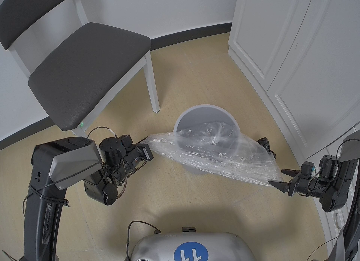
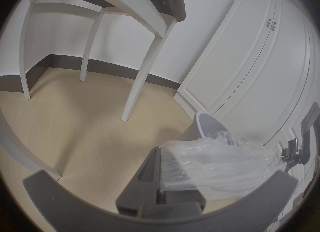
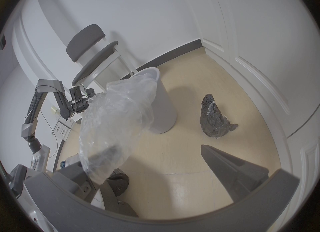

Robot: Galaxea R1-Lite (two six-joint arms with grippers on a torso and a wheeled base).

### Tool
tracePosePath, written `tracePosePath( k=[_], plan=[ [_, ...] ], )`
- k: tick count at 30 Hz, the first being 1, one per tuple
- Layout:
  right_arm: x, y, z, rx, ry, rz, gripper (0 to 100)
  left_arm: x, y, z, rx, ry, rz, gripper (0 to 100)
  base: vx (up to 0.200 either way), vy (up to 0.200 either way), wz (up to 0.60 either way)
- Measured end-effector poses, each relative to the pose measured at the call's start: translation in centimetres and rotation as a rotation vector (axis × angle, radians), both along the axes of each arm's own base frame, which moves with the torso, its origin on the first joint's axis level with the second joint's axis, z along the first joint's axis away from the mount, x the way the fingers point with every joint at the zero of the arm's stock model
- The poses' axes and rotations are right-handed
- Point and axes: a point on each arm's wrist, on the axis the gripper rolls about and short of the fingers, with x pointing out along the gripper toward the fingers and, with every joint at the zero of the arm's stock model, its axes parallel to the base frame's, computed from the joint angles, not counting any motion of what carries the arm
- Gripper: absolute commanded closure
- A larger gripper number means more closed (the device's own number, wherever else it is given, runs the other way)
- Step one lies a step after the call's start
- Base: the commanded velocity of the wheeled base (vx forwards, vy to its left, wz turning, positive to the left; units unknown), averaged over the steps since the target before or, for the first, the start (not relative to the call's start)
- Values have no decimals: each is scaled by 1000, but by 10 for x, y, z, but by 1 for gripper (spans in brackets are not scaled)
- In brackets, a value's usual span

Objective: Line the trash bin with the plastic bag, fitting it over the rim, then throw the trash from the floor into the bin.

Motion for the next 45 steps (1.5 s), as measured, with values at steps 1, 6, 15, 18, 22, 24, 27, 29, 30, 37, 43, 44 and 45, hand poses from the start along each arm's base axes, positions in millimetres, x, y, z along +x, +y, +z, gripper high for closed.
tracePosePath(
  k=[1,6,15,18,22,24,27,29,30,37,43,44,45],
  plan=[
    [0,-1,0,0,-1,-2,0,0,1,0,-1,0,2,100,0,0,0],
    [0,-4,1,1,-5,-10,0,2,4,1,0,7,10,100,0,0,0],
    [-1,-9,3,17,-16,10,0,2,5,2,0,5,13,100,0,0,0],
    [-1,-10,4,20,-18,11,0,3,6,2,0,5,16,100,0,0,0],
    [-4,-14,5,52,-24,65,0,3,8,3,-1,4,20,100,0,0,0],
    [-5,-17,5,66,-28,85,0,3,8,3,0,4,20,100,0,0,0],
    [-6,-23,6,78,-31,91,0,4,8,3,0,4,21,100,0,0,0],
    [-7,-26,6,82,-32,94,0,4,8,3,-1,4,22,100,0,0,0],
    [-8,-27,6,88,-34,100,0,4,8,3,-1,4,22,100,0,0,0],
    [-8,-31,9,96,-42,101,0,3,8,3,-1,4,24,100,0,0,0],
    [-6,-18,24,85,-64,82,0,-3,3,11,0,-2,13,100,0,0,0],
    [-6,-14,27,77,-67,61,0,-4,1,12,1,-3,8,100,0,0,0],
    [-5,-10,30,67,-71,38,0,-6,-1,14,1,-4,3,100,0,0,0]
  ],
)
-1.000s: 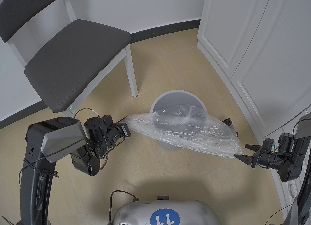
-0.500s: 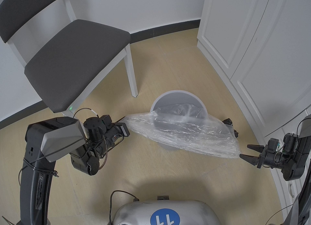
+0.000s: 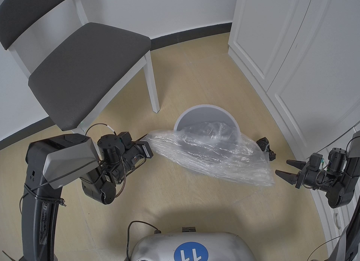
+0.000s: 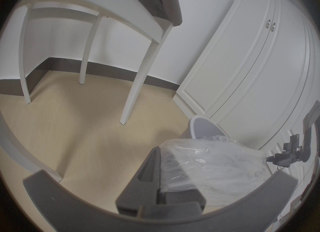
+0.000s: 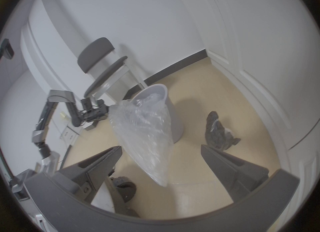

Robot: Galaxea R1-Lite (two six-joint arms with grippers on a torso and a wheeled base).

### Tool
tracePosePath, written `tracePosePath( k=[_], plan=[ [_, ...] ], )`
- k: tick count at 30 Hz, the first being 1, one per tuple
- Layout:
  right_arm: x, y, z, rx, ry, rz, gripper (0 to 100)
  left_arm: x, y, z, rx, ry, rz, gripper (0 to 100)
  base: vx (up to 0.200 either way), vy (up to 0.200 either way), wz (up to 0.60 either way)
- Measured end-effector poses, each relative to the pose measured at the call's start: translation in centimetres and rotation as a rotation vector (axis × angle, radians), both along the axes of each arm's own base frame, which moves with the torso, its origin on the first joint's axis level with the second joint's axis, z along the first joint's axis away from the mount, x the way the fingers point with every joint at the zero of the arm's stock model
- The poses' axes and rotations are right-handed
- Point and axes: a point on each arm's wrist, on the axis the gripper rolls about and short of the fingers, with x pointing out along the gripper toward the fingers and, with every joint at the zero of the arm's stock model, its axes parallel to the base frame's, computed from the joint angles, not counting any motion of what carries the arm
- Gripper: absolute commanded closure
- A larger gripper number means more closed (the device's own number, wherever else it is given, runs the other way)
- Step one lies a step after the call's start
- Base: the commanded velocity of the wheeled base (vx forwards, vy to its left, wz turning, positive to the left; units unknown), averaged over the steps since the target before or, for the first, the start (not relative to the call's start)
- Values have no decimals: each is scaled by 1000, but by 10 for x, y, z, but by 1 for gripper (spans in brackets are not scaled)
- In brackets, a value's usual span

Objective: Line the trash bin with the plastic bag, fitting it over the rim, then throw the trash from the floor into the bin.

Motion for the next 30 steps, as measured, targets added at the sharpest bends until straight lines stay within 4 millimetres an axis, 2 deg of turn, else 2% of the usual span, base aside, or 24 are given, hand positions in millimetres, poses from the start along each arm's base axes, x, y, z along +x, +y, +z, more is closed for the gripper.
tracePosePath(
  k=[6,11,17,24,30],
  plan=[
    [5,32,16,-92,-34,-225,0,-12,-9,12,6,-5,-29,100,0,0,0],
    [3,75,30,-158,-91,-339,0,-18,-12,16,38,25,-40,100,0,0,0],
    [-21,120,45,-225,-176,-249,0,-14,-12,12,65,48,-21,100,0,0,0],
    [-52,151,50,-263,-203,-139,0,-7,-15,16,60,26,37,100,0,0,0],
    [-60,170,46,-398,-278,-101,0,-2,-19,22,48,-2,71,100,0,0,0]
  ],
)
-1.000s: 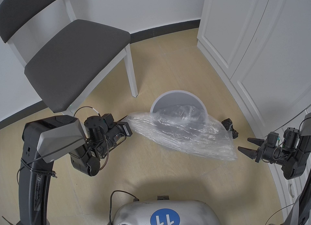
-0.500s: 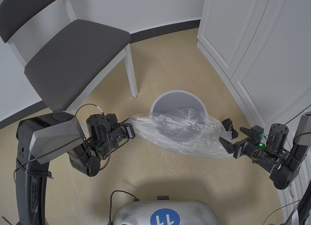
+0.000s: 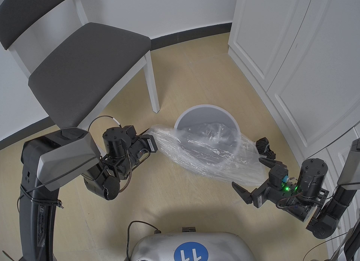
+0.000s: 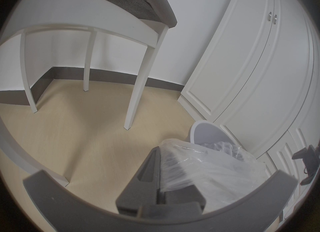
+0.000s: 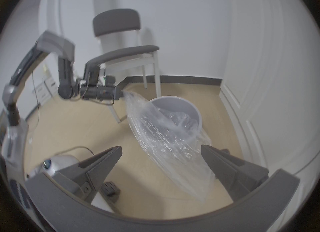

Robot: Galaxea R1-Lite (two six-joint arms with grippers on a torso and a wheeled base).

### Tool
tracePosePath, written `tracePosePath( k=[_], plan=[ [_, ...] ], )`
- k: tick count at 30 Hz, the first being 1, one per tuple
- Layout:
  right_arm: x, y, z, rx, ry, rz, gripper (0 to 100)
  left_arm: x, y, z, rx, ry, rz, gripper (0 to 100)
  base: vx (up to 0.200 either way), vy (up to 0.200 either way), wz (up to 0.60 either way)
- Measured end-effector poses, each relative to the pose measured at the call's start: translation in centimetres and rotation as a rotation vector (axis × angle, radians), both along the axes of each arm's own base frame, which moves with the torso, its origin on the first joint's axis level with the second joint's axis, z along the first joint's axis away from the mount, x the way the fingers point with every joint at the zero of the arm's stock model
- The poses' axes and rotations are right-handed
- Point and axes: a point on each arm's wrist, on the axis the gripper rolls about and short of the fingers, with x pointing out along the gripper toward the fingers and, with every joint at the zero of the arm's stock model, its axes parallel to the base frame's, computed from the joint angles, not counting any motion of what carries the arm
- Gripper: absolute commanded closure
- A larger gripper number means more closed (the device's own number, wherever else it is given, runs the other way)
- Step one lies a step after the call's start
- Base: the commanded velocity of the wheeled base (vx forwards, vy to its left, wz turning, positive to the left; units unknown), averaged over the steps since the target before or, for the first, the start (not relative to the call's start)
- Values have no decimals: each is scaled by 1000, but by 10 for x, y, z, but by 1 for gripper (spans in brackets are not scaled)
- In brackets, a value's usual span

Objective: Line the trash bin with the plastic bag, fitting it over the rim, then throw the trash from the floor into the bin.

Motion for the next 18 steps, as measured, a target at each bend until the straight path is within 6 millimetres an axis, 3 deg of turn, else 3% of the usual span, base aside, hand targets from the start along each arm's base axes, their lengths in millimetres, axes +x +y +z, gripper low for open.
tracePosePath(
  k=[7,18],
  plan=[
    [12,26,1,-234,-170,67,0,-1,-1,3,0,-5,4,100,0,0,0],
    [45,75,-22,-376,-121,148,0,-7,0,12,3,-14,2,100,0,0,0]
  ],
)
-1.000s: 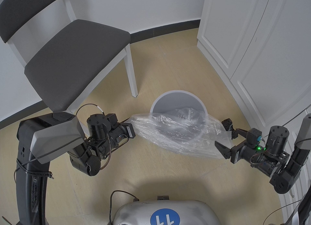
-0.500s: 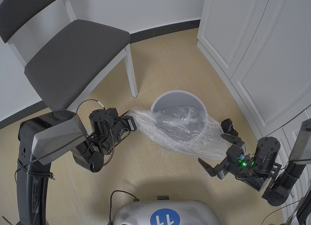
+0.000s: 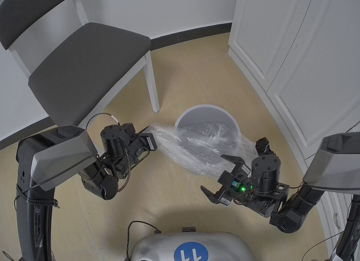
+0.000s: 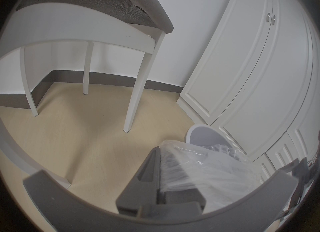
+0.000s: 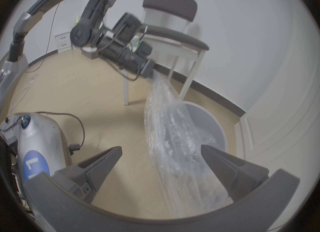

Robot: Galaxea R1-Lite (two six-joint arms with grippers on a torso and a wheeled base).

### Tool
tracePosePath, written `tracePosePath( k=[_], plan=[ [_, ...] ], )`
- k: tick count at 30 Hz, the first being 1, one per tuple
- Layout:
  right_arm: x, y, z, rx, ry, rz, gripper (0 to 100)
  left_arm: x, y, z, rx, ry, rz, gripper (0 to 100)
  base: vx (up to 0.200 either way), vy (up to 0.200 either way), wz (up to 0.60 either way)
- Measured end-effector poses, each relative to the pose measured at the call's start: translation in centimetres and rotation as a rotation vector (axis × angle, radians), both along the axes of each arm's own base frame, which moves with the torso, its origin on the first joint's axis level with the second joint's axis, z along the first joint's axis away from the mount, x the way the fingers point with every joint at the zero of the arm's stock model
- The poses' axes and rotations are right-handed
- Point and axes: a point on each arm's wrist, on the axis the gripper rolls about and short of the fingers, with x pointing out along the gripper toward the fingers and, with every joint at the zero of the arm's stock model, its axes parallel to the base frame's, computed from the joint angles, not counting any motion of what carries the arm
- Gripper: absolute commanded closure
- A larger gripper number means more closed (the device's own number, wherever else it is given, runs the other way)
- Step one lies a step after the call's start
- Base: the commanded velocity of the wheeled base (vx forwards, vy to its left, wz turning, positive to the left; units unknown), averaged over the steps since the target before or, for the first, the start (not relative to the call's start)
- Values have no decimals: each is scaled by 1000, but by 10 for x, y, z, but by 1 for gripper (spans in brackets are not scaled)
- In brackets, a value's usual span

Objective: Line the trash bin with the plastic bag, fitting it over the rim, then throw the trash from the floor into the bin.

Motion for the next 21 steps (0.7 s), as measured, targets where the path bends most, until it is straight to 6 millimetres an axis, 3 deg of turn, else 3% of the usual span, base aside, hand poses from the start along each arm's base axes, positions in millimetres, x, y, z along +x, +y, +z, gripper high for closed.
tracePosePath(
  k=[1,20,21],
  plan=[
    [2,2,-2,-5,0,2,0,0,0,0,0,1,1,0,0,0,0],
    [24,1,-6,3,-15,-43,0,3,5,2,-3,-9,11,0,0,0,0],
    [25,0,-7,2,-14,-45,100,3,5,1,-3,-8,12,0,0,0,0]
  ],
)
